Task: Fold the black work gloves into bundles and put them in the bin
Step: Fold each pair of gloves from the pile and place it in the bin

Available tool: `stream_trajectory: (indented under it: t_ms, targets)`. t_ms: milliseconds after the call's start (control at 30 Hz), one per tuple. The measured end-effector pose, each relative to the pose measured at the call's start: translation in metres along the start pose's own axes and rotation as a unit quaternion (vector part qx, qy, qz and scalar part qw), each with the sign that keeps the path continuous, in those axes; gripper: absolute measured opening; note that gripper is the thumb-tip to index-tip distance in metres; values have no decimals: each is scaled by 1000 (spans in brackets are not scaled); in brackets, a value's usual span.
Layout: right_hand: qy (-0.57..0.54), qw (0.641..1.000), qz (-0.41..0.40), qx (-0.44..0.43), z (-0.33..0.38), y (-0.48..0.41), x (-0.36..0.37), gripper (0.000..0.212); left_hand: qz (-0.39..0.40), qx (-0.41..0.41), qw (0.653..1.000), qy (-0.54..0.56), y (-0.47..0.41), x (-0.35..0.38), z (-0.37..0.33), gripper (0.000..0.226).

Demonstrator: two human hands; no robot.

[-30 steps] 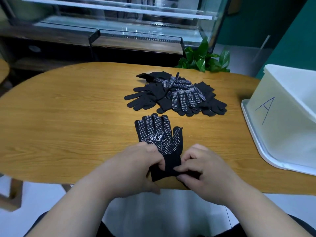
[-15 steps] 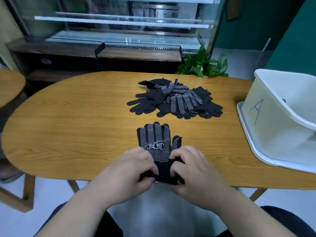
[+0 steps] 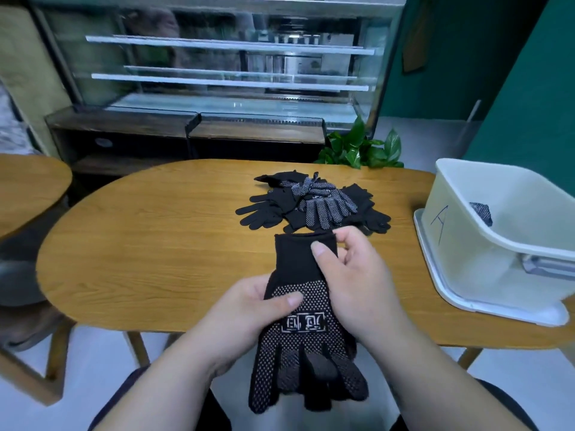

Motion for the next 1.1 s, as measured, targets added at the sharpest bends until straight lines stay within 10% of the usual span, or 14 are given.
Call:
stream_trajectory:
  t_ms: [167,700,833,1100]
  targets:
    - [113,993,-16,-13,6,-1,-10,11,-71,7,997,-10,1,-9,-1,15]
    - [72,981,-132,-121,44,7,-30,7,35,47,978,200,-12,47,14,57]
    - [83,982,-115,-125,36,10,-22,12,20,40,986,162,-15,48,30,31]
    - [-101,992,6,72,-27,-7,-1,23,28,-17,995,89,-14,33,46,15]
Point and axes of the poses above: each hand's wrist, its own y-axis away from the middle knuckle, its own x-axis out of the palm, z = x × y, the point moved 10 cm from there along -y, towards the middle knuckle, and after that the axes turned 9 degrees about x, right-handed, at the moved point
